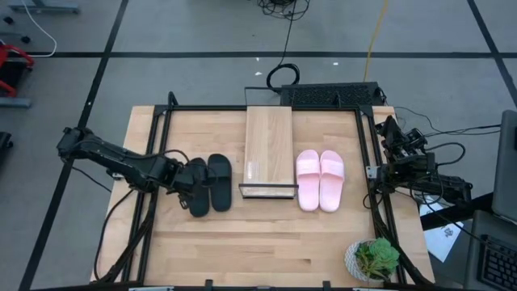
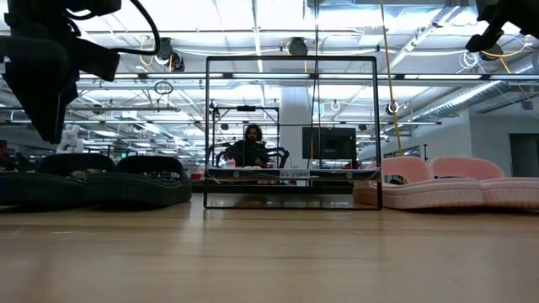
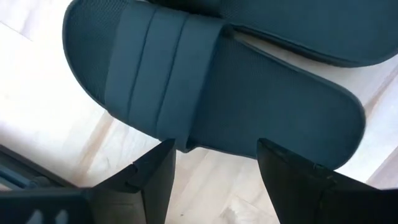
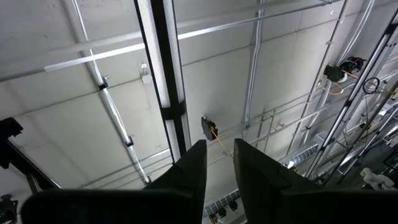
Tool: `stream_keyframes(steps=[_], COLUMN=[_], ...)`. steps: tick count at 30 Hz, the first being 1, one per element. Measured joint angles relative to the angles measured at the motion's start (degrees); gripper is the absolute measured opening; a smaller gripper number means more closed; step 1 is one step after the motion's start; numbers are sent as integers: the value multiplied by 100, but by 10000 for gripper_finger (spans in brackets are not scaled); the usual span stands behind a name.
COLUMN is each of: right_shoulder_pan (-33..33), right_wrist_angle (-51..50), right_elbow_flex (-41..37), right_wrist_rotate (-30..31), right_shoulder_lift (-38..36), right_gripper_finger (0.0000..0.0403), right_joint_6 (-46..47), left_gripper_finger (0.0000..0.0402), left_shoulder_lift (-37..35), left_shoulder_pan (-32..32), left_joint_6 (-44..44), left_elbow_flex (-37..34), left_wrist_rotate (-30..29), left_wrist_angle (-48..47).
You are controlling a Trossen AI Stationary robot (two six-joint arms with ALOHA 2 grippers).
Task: Pick and place slides into the shelf
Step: Put the left black slide on the shelf
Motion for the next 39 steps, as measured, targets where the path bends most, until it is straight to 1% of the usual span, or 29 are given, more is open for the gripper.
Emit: stream_keyframes(steps=[6,9,11,14,15,17,20,25,28,31,33,39], right_shoulder_pan=[2,2,1,2,0,2,2,0,0,1,1,0], right_wrist_angle=[0,0,-2,-42,-52,-63,-97,-133,-144,-147,-151,-153], right_elbow_flex=[0,0,0,0,0,0,0,0,0,0,0,0], right_wrist_rotate=[0,2,0,0,0,0,0,0,0,-1,-2,-2], right_shoulder_lift=[0,-1,-1,0,0,-1,-1,0,0,-1,0,-2], right_gripper_finger=[73,73,73,73,73,73,73,73,73,73,73,73], right_joint_6=[-2,-2,-2,-2,0,32,35,37,37,64,145,201], left_gripper_finger=[223,223,223,223,223,223,223,223,223,223,223,223], left_shoulder_lift=[-232,-521,-718,-956,-989,-979,-807,-321,31,427,669,1188], left_shoulder_pan=[31,284,574,1240,1532,2157,3106,4512,5129,5511,5637,5794], left_joint_6=[286,601,845,1444,1667,2164,3033,4265,4790,5121,5298,5325], left_elbow_flex=[0,0,0,0,2,2,2,2,2,2,2,2], left_wrist_rotate=[-17,208,233,235,295,675,1446,2424,3218,3871,3983,3982], left_wrist_angle=[-27,-28,-28,3,18,31,41,95,353,543,557,555])
